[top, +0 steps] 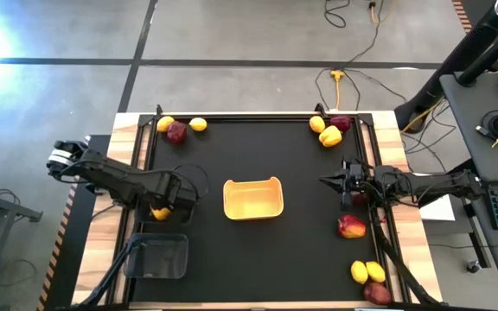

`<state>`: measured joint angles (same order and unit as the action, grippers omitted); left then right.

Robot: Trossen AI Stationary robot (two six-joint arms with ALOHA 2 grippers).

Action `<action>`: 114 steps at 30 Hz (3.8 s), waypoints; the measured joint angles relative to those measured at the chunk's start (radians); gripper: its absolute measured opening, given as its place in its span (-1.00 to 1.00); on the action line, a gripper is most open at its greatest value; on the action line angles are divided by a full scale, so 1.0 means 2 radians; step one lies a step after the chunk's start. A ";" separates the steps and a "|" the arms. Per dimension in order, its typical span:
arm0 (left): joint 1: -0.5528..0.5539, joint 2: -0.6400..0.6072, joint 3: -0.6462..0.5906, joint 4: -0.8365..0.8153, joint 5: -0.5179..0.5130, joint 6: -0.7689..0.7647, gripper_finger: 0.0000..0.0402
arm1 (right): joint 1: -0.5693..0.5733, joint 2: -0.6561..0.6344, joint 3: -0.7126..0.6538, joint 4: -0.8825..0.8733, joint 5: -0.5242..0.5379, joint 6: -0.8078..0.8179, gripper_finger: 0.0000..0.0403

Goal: Sort produce into baskets
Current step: Put the yellow bell pepper into the top transparent black bin, then put the yellow lemon into the bottom black transparent bin

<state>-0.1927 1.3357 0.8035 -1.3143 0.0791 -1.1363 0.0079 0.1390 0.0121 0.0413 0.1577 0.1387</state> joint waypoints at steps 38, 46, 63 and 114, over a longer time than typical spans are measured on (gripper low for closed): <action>0.515 0.043 0.150 0.145 -0.251 0.319 0.72 | 0.000 0.000 0.000 0.000 0.000 0.000 -0.95; 0.575 0.167 0.236 0.139 -0.246 0.375 0.67 | 0.000 0.000 0.000 0.000 0.000 0.000 -0.95; 0.639 0.367 0.428 -0.071 -0.264 0.445 0.63 | 0.000 0.000 0.000 0.000 0.000 0.000 -0.95; 0.651 0.401 0.421 -0.044 -0.231 0.590 -0.12 | 0.000 0.000 0.000 0.000 0.000 0.000 -0.95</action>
<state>1.1091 2.1385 1.6459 -1.4023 -0.3827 0.0428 0.0078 0.1390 0.0120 0.0411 0.1577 0.1383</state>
